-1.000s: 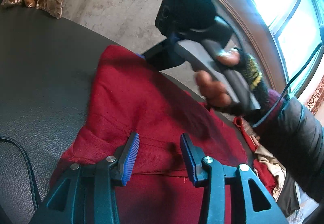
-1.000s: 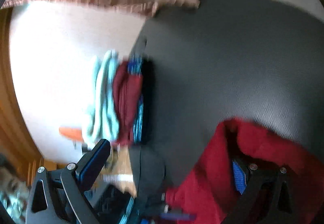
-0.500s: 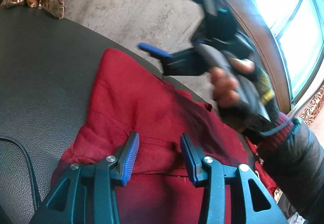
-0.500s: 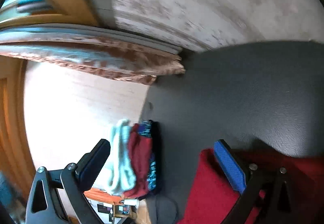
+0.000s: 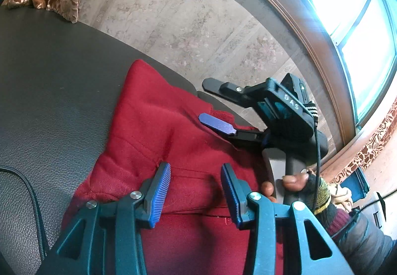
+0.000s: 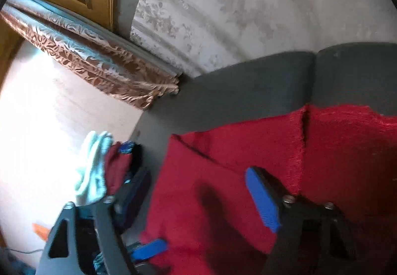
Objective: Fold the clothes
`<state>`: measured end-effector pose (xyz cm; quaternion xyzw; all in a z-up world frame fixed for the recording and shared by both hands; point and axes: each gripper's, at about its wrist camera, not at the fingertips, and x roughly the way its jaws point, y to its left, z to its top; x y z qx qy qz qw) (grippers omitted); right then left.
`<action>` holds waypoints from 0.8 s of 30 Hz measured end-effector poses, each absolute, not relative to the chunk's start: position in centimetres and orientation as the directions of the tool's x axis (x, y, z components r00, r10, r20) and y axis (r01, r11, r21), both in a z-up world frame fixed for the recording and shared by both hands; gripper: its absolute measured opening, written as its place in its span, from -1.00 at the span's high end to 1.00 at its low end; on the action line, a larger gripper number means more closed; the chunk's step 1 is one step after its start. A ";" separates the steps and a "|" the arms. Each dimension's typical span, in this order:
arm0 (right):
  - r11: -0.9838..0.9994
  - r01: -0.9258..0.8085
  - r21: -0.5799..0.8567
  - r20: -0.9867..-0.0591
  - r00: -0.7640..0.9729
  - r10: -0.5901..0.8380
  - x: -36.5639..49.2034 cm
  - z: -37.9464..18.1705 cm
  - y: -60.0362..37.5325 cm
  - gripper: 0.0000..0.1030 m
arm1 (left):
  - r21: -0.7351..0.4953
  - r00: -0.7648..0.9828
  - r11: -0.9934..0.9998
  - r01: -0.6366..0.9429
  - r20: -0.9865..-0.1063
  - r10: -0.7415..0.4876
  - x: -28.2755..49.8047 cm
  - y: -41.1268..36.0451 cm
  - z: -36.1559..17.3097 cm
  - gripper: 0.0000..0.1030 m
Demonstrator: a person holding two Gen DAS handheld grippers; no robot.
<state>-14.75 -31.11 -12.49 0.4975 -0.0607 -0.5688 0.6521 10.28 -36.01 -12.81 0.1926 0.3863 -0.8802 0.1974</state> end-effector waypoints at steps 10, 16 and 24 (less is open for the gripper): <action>-0.206 0.671 0.712 -0.507 0.288 -0.813 -15.0 -8.8 -26.0 -1.00 | -0.614 -0.853 -0.619 0.489 -0.484 -0.195 10.4 -35.3 -12.6 0.18; -0.316 0.648 0.693 -0.555 0.201 -0.807 -16.2 -9.9 -16.4 -1.00 | -0.614 -0.852 -0.620 0.489 -0.486 -0.191 10.3 -35.3 -12.6 0.18; -0.421 0.584 0.694 -0.498 -0.032 -0.867 -18.8 -13.3 -6.3 -0.40 | -0.605 -0.847 -0.624 0.495 -0.495 -0.191 10.2 -35.0 -12.7 0.18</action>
